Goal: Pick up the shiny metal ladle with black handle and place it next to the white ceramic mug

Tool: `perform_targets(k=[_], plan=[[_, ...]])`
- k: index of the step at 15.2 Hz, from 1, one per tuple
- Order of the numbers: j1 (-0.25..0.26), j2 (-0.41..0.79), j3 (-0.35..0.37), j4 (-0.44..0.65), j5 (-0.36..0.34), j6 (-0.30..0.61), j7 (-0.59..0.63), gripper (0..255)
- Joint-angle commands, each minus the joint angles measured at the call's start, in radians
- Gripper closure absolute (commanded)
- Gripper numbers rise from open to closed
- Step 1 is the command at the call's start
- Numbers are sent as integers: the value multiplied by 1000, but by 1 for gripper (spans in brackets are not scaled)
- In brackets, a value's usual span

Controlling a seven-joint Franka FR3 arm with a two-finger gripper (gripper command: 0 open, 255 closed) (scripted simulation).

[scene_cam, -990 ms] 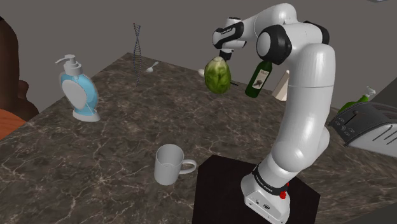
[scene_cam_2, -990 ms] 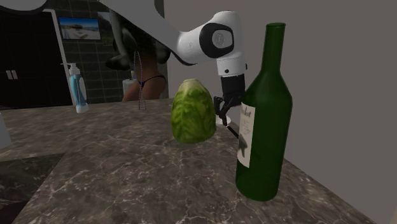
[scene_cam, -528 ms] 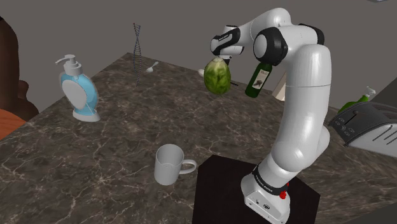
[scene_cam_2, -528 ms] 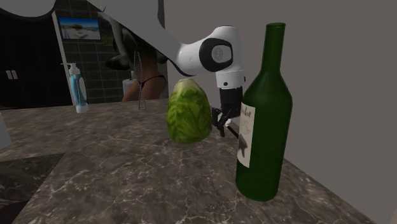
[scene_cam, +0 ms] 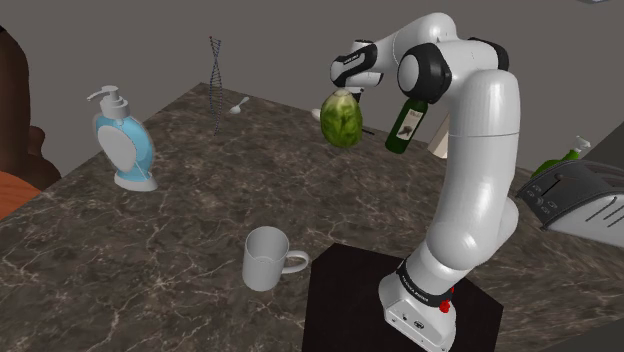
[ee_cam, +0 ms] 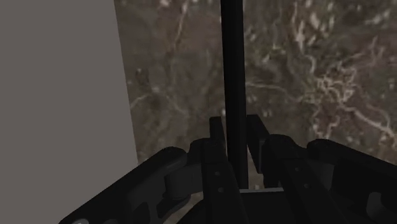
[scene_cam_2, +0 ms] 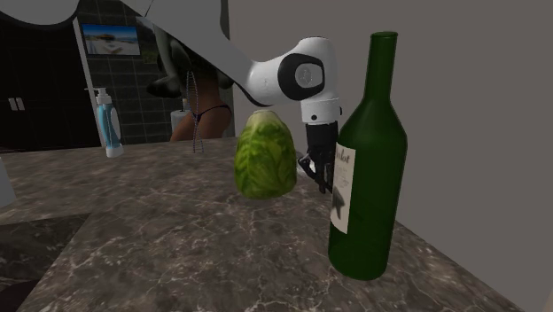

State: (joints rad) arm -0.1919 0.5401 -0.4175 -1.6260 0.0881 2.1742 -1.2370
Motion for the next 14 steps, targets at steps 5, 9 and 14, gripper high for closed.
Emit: perform_targets(k=[5,9,14], plan=[[-1,2,0,-1,0,2,0,255],[1,-10,-3,9,-5,-20,1,255],[5,-38,-10,38,-15,-74,2,255]])
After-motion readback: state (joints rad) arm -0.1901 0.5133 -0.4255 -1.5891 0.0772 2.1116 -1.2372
